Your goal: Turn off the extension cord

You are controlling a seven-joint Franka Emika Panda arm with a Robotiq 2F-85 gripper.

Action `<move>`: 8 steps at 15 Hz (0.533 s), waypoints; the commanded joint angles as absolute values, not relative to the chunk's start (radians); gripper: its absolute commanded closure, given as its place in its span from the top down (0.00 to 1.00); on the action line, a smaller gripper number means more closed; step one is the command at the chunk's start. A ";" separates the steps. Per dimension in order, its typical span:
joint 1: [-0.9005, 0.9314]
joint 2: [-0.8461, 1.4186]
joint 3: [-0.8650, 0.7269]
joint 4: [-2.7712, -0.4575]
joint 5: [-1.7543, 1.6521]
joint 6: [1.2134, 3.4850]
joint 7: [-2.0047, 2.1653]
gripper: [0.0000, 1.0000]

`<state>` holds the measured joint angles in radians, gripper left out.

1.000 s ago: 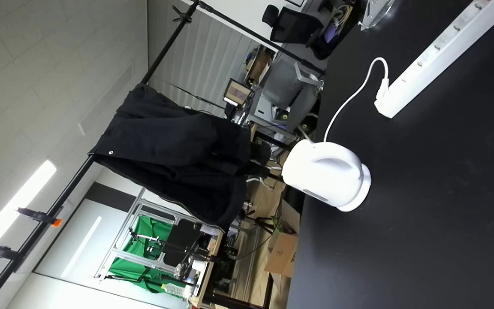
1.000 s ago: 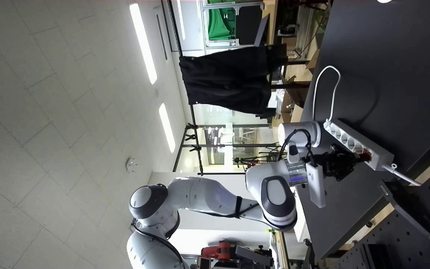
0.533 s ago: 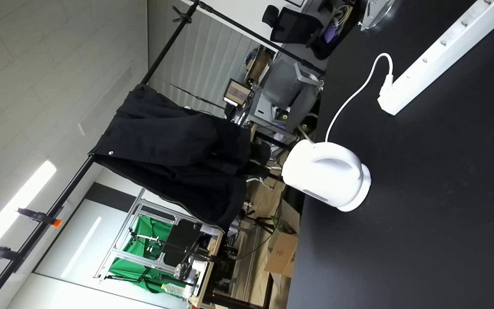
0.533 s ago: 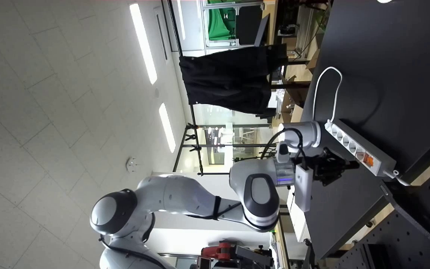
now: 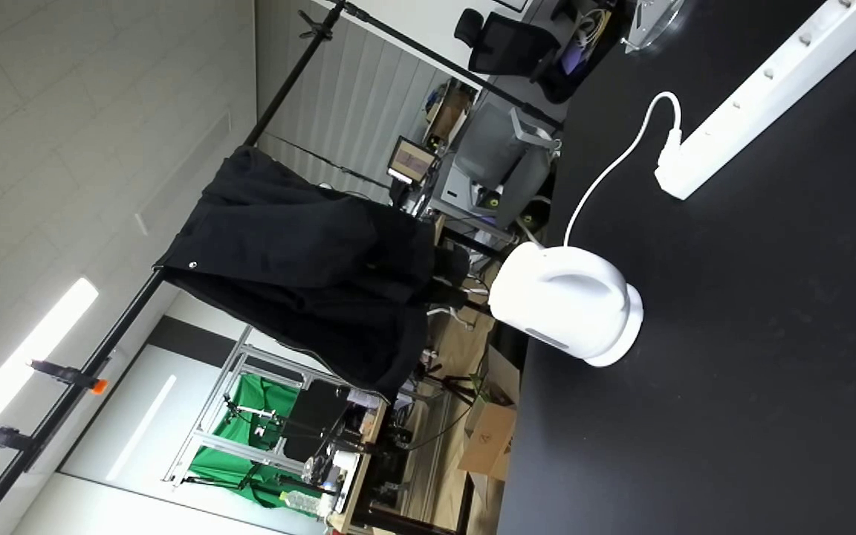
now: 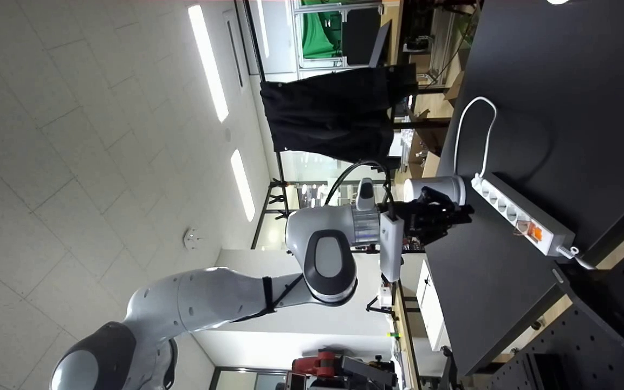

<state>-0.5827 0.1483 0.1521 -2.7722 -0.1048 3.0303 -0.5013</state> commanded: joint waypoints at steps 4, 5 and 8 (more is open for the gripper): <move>-0.757 -0.006 0.296 -2.782 0.219 2.790 -0.825 0.73; -0.732 0.061 0.290 -2.771 0.180 2.871 -0.773 0.55; -0.601 0.016 0.141 -2.772 0.204 2.806 -0.814 0.73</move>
<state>-0.7516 0.0156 0.2900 -2.7738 0.2007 2.8073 -0.8121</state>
